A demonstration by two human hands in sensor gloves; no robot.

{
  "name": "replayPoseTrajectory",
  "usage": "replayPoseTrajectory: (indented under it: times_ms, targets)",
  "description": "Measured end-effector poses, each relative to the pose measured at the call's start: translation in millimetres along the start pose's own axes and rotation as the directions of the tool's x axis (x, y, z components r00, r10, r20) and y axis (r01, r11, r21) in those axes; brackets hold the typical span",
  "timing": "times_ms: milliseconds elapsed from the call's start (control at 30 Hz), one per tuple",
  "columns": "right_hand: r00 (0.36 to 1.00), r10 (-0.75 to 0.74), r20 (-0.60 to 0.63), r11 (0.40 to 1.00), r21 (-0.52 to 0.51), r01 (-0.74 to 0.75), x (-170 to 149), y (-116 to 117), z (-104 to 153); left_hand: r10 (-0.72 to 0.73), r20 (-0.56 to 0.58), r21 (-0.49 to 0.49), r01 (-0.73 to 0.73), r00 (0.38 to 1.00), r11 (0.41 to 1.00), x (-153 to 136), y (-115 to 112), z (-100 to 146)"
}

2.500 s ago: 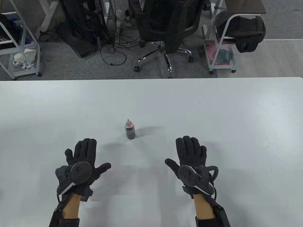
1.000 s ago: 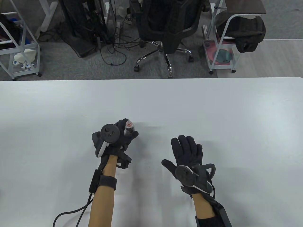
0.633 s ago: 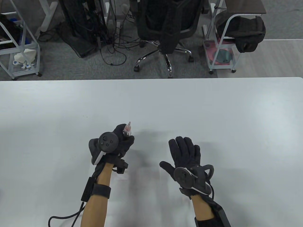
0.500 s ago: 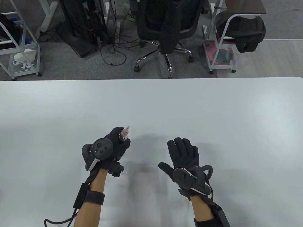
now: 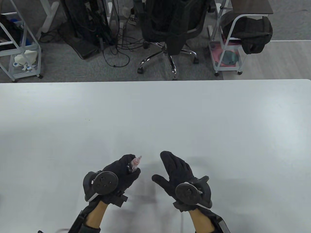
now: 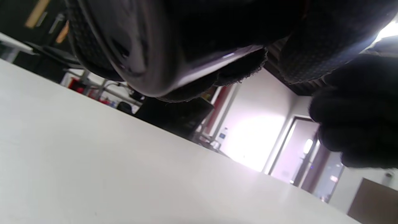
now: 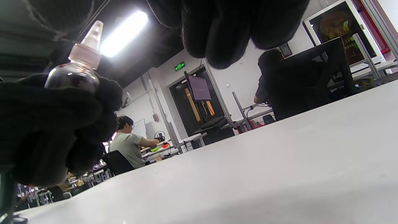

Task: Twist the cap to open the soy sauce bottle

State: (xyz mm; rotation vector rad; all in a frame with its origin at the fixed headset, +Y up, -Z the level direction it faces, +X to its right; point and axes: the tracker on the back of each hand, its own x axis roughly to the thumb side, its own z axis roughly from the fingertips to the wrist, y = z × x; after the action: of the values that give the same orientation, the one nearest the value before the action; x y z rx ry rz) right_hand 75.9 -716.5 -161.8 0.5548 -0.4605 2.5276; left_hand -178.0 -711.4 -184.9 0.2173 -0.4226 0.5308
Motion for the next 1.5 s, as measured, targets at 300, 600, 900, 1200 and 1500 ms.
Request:
replayPoseTrajectory:
  times_ms: [300,600,900,1200,1500]
  targets:
    - [0.992,-0.123,0.042,0.992,-0.018,0.124,12,2,2,-0.12,0.151,-0.026,0.125,0.981,0.992,39,-22,12]
    - [0.97,-0.182,0.162,0.966,0.212,0.145,12,-2,-4,-0.121,0.185,-0.111,0.143,0.975,0.983,32,-30,15]
    - [0.98,-0.105,0.169,0.981,0.18,0.074,16,-7,0,-0.083,0.173,-0.12,0.105,0.982,0.987,28,-33,13]
    - [0.99,-0.06,0.129,0.996,0.066,0.052,20,-5,-1,-0.085,0.18,-0.115,0.107,0.98,0.988,29,-33,14]
    - [0.976,-0.107,0.19,0.988,0.135,0.082,25,-5,2,-0.026,0.154,-0.136,0.047,0.988,0.99,23,-31,12]
